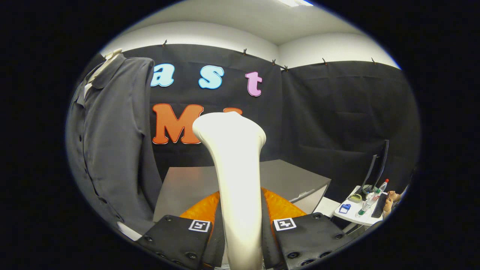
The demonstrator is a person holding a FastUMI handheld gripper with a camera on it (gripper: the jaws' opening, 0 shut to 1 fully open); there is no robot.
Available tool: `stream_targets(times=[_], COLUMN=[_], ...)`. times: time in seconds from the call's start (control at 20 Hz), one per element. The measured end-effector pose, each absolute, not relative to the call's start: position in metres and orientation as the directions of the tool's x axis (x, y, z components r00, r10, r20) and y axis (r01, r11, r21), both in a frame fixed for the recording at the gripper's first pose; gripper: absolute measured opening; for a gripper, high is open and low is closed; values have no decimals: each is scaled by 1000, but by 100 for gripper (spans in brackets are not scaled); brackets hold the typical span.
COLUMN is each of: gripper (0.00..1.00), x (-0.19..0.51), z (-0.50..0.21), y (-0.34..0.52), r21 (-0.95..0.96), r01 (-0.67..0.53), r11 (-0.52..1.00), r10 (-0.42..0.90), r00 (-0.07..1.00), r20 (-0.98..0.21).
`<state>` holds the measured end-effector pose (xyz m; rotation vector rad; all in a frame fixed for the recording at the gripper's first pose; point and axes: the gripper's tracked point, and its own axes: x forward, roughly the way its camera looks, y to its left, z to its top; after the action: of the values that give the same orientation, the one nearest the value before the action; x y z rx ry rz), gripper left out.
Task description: Iron the clothes twice with a garment steamer, once on the left side and once on the right side.
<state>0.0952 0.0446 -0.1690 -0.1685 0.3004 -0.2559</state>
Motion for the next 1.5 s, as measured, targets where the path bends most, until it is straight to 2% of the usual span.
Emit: stream_targets(times=[0.25,0.6,1.1,1.5], gripper=[47,47,47,47], x=[61,62,104,132], z=[-134,-98,-110,-122], y=[113,203,297,324], r21=[-179,-164,-174,-210], r01=[191,135,32,21], r11=[965,977,984,978], r10=[-227,-155,-59,-60], r00=[951,980,986,982], r20=[-208,-122,-153,-181])
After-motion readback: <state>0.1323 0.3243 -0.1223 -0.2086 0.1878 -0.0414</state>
